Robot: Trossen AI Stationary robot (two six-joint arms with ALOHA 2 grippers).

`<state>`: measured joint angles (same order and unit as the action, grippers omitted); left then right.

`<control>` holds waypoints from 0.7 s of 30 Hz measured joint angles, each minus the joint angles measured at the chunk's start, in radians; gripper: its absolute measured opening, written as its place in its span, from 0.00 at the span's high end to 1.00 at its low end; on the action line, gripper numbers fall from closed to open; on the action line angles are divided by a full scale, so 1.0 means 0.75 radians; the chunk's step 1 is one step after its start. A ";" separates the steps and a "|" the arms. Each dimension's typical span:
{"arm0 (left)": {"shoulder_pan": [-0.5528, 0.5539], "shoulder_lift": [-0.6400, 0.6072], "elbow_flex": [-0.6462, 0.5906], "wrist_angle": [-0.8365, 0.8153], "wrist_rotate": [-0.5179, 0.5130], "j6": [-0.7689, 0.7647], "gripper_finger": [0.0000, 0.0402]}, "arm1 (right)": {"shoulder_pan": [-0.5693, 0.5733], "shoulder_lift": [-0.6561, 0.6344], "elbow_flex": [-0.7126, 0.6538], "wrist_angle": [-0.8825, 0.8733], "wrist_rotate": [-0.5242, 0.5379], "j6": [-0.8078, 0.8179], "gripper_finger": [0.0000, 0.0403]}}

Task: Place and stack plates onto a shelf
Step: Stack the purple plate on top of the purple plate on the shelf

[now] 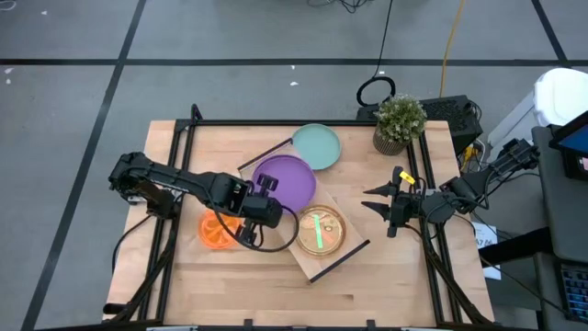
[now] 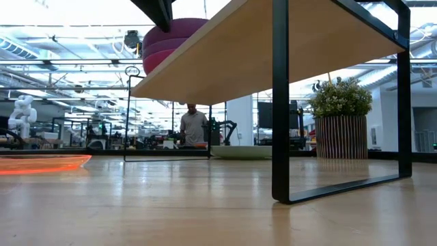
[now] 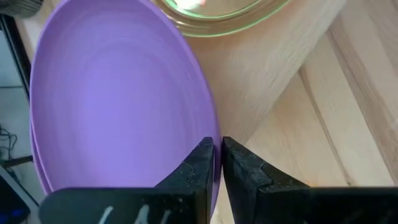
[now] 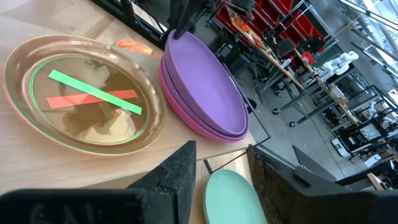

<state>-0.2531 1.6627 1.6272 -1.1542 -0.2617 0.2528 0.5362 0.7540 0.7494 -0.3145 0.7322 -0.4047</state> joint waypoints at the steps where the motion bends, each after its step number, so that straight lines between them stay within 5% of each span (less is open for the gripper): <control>1: 0.000 0.000 0.000 -0.002 0.000 -0.004 0.90 | 0.000 0.000 0.000 0.000 0.000 0.000 0.68; 21: -0.028 -0.046 -0.003 0.037 -0.036 -0.351 0.88 | -0.093 0.027 -0.043 0.020 0.001 0.061 0.68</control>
<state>-0.2738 1.6281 1.6249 -1.1263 -0.2889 -0.0106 0.4662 0.7740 0.7168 -0.2993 0.7328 -0.3593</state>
